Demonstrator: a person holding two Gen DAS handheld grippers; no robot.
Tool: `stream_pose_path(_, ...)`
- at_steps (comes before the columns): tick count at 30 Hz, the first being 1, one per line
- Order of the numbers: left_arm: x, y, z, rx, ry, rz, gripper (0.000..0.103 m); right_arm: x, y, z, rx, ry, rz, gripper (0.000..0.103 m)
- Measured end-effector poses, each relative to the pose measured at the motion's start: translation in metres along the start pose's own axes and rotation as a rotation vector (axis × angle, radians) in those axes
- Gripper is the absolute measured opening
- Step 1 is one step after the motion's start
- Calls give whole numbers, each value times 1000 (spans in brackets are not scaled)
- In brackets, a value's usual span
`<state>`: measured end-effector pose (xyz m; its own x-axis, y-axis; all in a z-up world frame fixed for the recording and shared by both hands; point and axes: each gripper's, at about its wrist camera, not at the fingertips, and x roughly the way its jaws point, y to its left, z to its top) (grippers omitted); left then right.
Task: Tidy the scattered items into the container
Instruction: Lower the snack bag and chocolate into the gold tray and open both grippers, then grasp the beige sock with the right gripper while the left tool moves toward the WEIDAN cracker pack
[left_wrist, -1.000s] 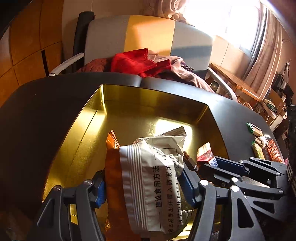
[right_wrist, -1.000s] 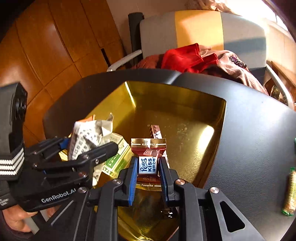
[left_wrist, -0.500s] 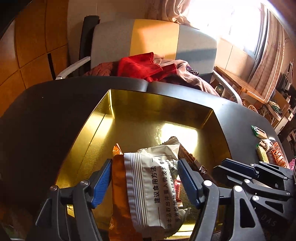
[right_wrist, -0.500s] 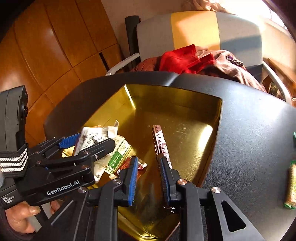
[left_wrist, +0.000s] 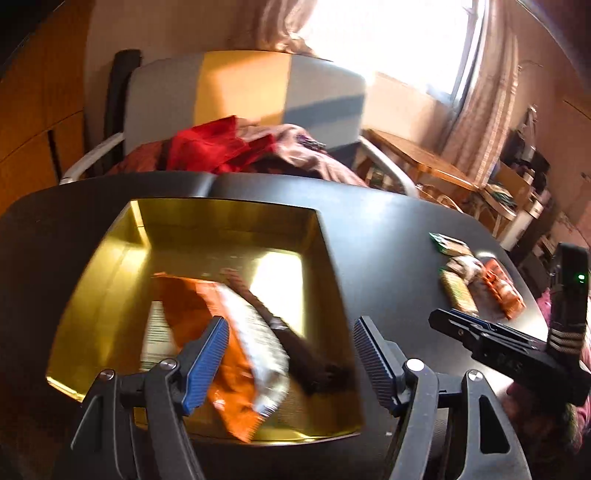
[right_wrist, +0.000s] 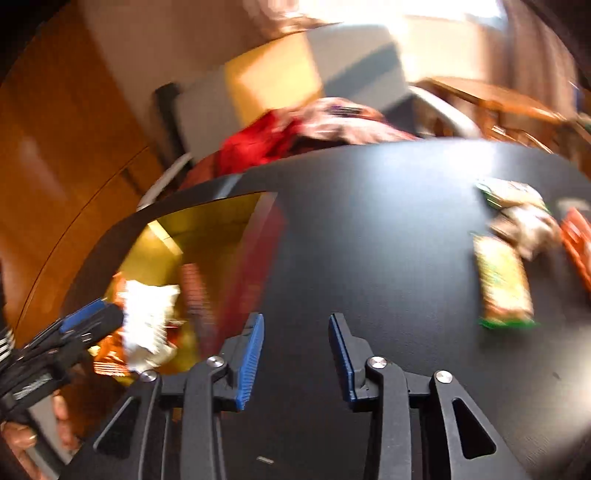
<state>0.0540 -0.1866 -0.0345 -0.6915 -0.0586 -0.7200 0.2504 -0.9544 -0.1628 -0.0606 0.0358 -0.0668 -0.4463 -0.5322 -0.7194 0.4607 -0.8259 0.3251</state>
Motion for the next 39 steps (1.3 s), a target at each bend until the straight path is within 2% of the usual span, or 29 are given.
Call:
stream_pose_path(4,10,-44,-1,75,43,-80,72,-23,-54,-14,113,-32,-81,42)
stream_pose_path(6,16,-69,-2,121,65,-123,72,-36,-77,-22,154,-53,-125,49)
stream_pose_path(10,37,-122,-1,222,110,-172,72,-59,-119,-37,242,-91,-213,52)
stream_pose_path(15,76,-179,7,271,205,-236,72,-83,-154,-50,306,-129,-274,62)
stream_pose_path(18,102,-210,14,290,253,-250,72,-90,-166,-54,323,-142,-290,63)
stream_pose_path(26,160,-259,31,328,312,-204,72,-90,-192,-59,352,-138,-292,64)
stream_pose_path(29,177,-268,36,337,308,-158,72,-88,-199,-59,361,-131,-287,65)
stream_pose_path(31,187,-274,38,339,319,-155,72,-88,-203,-58,358,-131,-284,65)
stream_pose_path(33,194,-279,40,351,317,-137,72,-87,-204,-56,344,-135,-291,70)
stream_pose_path(39,214,-288,32,392,336,-74,72,-83,-208,-53,336,-131,-287,71)
